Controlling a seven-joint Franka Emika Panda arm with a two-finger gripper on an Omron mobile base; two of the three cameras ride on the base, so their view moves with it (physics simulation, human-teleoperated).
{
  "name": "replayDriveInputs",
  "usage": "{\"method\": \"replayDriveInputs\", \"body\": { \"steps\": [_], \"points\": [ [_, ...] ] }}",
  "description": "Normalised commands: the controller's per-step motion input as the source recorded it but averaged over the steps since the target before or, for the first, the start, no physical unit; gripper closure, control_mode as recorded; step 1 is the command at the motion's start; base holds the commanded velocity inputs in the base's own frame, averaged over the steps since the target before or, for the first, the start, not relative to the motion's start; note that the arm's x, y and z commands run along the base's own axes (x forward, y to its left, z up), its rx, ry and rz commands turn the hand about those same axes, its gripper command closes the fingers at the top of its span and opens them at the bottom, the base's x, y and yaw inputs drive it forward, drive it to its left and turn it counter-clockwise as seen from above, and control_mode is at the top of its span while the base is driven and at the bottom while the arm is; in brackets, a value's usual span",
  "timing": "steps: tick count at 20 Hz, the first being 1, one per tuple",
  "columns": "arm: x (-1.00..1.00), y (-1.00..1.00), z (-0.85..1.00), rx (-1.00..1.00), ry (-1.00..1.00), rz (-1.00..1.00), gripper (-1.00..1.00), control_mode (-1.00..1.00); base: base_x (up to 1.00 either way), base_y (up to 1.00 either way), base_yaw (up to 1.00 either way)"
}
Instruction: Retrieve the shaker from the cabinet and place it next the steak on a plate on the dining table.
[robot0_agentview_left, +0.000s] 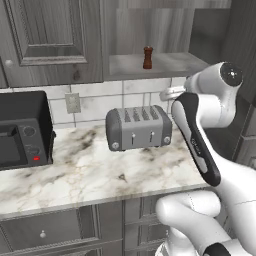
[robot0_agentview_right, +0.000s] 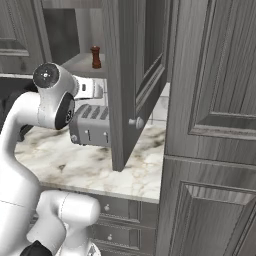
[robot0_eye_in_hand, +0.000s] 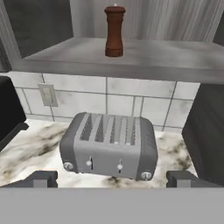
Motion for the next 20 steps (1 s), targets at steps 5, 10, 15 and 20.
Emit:
{"method": "replayDriveInputs", "body": {
  "steps": [5,10,15,20],
  "points": [
    [0.09,0.0,0.52,0.0,-0.1,0.0,-1.0,-1.0,0.0,0.0,0.0],
    [0.27,0.0,0.48,0.0,0.0,0.0,-1.0,-1.0,0.0,0.0,0.0],
    [0.22,0.0,0.38,0.0,0.0,0.0,-1.0,-1.0,0.0,0.0,0.0],
    [0.04,0.0,0.06,0.0,0.0,0.0,-1.0,-1.0,0.0,0.0,0.0]
  ]
}}
